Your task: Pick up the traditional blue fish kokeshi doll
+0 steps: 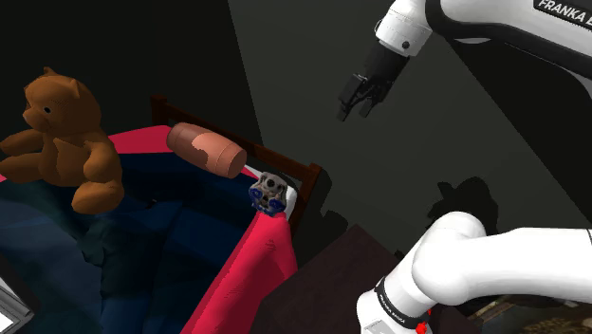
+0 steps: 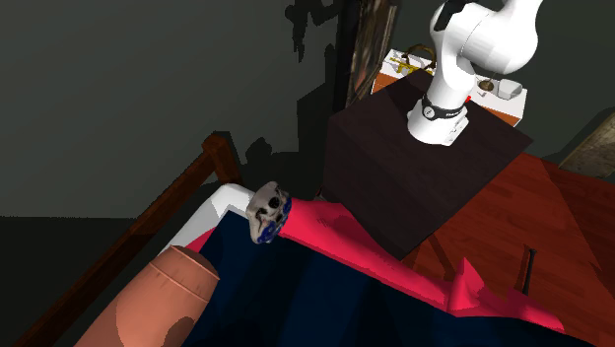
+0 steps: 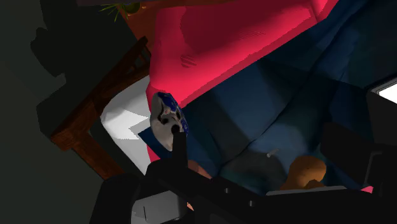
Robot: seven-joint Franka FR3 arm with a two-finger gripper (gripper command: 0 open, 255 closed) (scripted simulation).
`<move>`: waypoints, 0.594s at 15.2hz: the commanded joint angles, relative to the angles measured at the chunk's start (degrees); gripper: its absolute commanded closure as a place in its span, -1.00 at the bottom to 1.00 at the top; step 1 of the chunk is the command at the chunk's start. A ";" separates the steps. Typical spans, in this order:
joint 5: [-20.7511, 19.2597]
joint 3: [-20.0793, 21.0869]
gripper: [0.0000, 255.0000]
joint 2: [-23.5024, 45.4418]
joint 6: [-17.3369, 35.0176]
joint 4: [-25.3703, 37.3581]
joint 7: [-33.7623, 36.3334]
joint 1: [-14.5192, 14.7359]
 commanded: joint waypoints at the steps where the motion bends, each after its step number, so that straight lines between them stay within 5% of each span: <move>1: 0.00 0.00 -1.00 0.00 0.00 0.00 0.00 0.00; 9: -0.56 -4.73 -1.00 9.20 13.99 -5.86 -7.01 0.10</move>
